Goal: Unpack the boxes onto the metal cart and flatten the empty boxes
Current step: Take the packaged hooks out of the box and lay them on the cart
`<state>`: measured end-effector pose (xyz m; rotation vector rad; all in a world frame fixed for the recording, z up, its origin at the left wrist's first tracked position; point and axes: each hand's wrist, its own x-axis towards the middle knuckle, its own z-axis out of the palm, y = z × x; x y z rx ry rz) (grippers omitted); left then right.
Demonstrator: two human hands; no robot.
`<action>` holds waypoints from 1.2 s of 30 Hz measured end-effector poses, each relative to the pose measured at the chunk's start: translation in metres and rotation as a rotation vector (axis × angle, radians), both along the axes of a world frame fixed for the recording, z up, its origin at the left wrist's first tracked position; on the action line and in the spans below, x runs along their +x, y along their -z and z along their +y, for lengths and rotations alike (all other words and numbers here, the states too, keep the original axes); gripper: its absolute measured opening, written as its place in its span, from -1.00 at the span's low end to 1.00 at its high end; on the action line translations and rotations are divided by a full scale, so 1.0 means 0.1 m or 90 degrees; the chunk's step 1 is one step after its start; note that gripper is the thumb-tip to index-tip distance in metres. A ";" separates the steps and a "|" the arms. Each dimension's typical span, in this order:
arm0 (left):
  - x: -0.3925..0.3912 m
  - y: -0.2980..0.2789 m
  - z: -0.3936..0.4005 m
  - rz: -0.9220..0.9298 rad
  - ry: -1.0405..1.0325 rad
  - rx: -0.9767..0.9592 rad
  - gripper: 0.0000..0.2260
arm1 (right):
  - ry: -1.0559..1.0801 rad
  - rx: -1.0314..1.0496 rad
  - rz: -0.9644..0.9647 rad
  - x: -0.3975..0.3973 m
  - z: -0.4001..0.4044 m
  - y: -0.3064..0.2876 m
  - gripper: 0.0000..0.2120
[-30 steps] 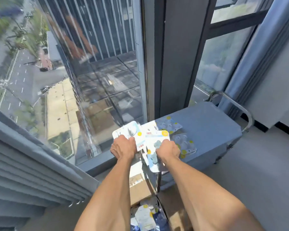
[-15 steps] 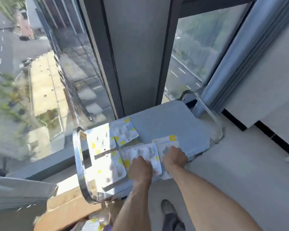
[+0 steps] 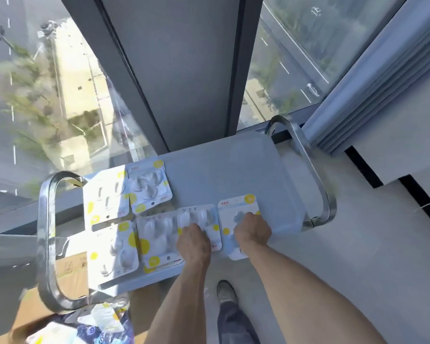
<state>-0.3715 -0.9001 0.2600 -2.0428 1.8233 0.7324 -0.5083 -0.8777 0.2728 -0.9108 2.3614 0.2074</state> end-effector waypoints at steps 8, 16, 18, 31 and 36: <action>-0.05 0.04 0.04 0.021 -0.058 0.007 -0.84 | -0.041 -0.003 -0.018 -0.03 -0.11 0.11 -0.74; 0.18 -0.20 0.02 0.029 -0.064 -0.064 -0.79 | -0.053 -0.023 -0.022 0.18 -0.06 -0.05 -0.70; 0.35 -0.29 0.05 0.031 -0.082 -0.053 -0.83 | -0.062 -0.027 -0.016 0.31 -0.01 -0.14 -0.70; 2.11 -0.43 0.75 0.080 -0.072 -0.039 -0.78 | -0.143 0.075 -0.053 2.07 0.59 -0.36 -0.72; 3.01 -0.40 1.17 0.109 0.008 0.046 -0.75 | -0.134 0.086 -0.009 3.17 1.09 -0.27 -0.70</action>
